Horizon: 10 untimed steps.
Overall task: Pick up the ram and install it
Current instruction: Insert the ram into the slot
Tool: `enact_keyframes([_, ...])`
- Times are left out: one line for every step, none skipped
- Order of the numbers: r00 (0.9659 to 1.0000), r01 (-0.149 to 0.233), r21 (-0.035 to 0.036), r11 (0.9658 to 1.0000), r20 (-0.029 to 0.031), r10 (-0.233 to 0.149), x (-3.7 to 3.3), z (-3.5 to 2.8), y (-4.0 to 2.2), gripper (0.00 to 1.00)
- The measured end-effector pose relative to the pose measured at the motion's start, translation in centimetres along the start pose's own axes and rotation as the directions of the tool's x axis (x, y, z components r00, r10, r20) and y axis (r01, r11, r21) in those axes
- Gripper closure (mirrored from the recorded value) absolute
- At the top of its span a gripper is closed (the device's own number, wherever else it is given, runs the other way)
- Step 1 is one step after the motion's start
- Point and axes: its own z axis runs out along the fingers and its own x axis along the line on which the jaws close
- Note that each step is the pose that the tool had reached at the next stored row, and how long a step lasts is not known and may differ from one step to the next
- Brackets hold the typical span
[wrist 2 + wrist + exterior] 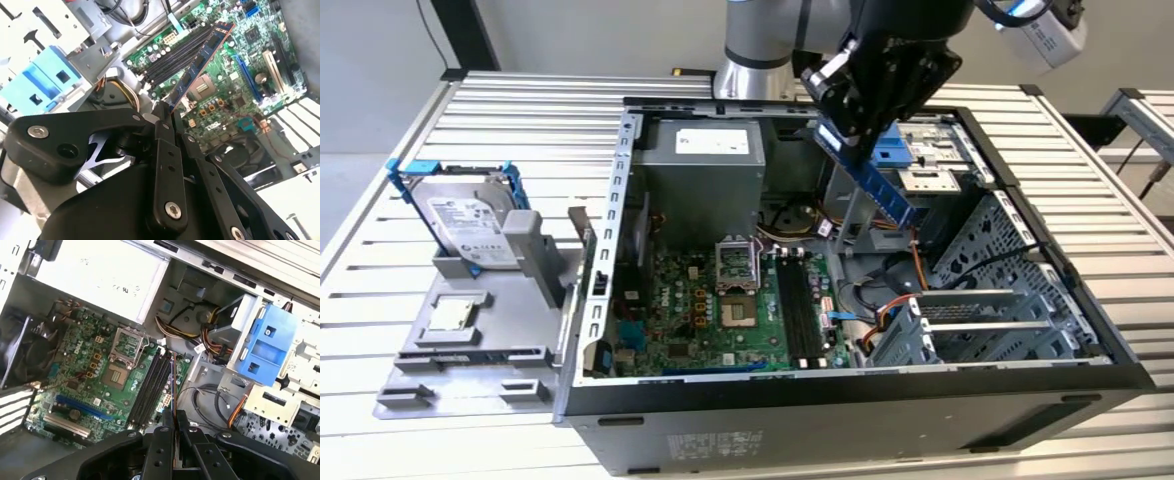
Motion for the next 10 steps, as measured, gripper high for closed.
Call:
enact_keyframes([0.9999, -0.016, 0.0002, 0.9999, 0.0005, 0.016, 0.00, 0.01, 0.00, 1.00])
enact_keyframes([0.9993, -0.038, 0.0006, 0.9993, 0.0013, 0.038, 0.00, 0.04, 0.00, 1.00])
enact_keyframes([0.9984, -0.057, 0.0010, 0.9984, 0.0018, 0.057, 0.00, 0.05, 0.00, 1.00])
enact_keyframes([0.9968, -0.080, 0.0012, 0.9968, 0.0026, 0.080, 0.00, 0.08, 0.00, 1.00])
enact_keyframes([0.9954, -0.096, 0.0015, 0.9954, 0.0031, 0.096, 0.00, 0.10, 0.00, 1.00])
enact_keyframes([0.9933, -0.115, 0.0018, 0.9933, 0.0038, 0.115, 0.00, 0.12, 0.00, 1.00])
enact_keyframes([0.9911, -0.133, 0.0020, 0.9911, 0.0044, 0.133, 0.00, 0.14, 0.00, 1.00])
enact_keyframes([0.9884, -0.152, 0.0022, 0.9884, 0.0050, 0.152, 0.01, 0.16, 0.00, 1.00])
enact_keyframes([0.9856, -0.169, 0.0025, 0.9856, 0.0056, 0.169, 0.00, 0.18, -0.01, 1.00])
enact_keyframes([0.9826, -0.186, 0.0026, 0.9826, 0.0062, 0.186, 0.00, 0.20, -0.01, 1.00])
